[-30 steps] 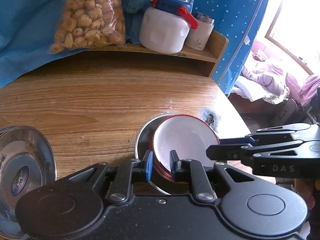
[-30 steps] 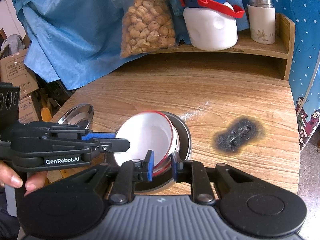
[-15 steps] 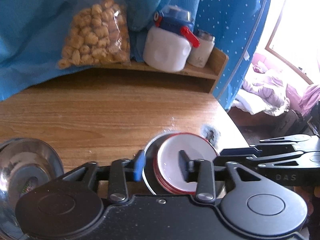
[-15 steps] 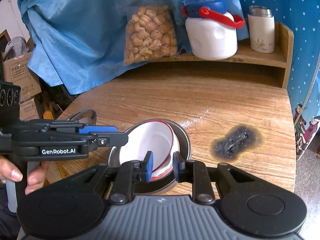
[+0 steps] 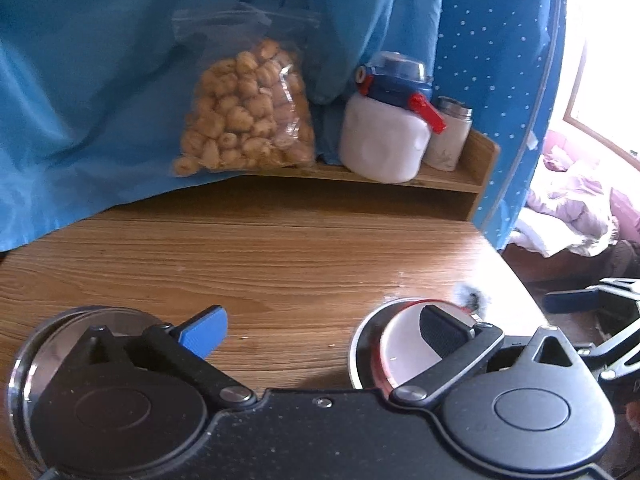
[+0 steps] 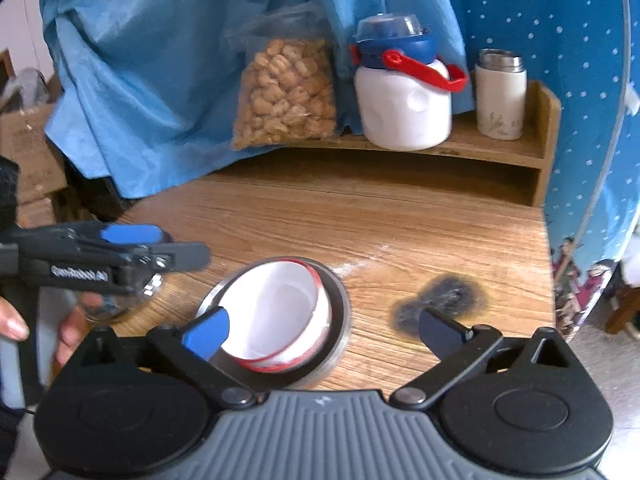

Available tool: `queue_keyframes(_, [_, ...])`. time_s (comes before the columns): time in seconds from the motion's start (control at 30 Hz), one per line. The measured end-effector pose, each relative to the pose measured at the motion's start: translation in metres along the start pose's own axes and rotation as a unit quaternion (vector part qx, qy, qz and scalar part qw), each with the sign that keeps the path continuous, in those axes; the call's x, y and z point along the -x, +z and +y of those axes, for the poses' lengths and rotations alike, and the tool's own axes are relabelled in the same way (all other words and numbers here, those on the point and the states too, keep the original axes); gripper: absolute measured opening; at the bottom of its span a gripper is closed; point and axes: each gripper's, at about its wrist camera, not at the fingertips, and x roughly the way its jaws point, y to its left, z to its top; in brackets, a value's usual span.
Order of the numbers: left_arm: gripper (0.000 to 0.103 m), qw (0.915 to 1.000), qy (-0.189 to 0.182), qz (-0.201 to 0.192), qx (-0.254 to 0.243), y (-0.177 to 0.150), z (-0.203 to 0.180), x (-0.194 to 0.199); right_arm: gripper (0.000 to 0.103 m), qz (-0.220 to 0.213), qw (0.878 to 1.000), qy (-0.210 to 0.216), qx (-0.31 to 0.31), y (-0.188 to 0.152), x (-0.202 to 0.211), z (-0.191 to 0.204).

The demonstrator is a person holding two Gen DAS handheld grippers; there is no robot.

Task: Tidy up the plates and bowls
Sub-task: 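Open both tools to release the small white bowl and withdraw, then close both tools on the rim of the stacked bowls and plates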

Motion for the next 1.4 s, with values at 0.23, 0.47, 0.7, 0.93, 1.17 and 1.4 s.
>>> queue_keyframes(0.23, [0.102, 0.9995, 0.021, 0.013, -0.019, -0.012, 0.009, -0.002, 0.103, 0.011, 0.998, -0.06, 0.009, -0.011, -0.008, -0.008])
queue_keyframes(0.47, [0.102, 0.998, 0.021, 0.035, -0.049, -0.023, 0.007, -0.01, 0.103, 0.021, 0.997, -0.077, -0.001, -0.017, -0.011, -0.016])
queue_keyframes(0.7, [0.102, 0.9973, 0.014, 0.045, -0.056, -0.027, 0.007, -0.017, 0.103, 0.019, 0.997, -0.075, 0.015, -0.019, -0.014, -0.011])
queue_keyframes(0.93, [0.102, 0.9962, 0.018, 0.055, -0.064, -0.027, 0.005, -0.024, 0.103, 0.026, 0.995, -0.087, 0.036, -0.019, -0.024, -0.005])
queue_keyframes(1.17, [0.102, 0.995, 0.026, 0.058, -0.077, -0.027, 0.0, -0.029, 0.103, 0.029, 0.995, -0.09, 0.032, -0.018, -0.027, -0.006])
queue_keyframes(1.4, [0.102, 0.994, 0.053, 0.046, -0.084, -0.03, -0.008, -0.027, 0.103, 0.024, 0.99, -0.129, 0.042, -0.021, -0.03, 0.003])
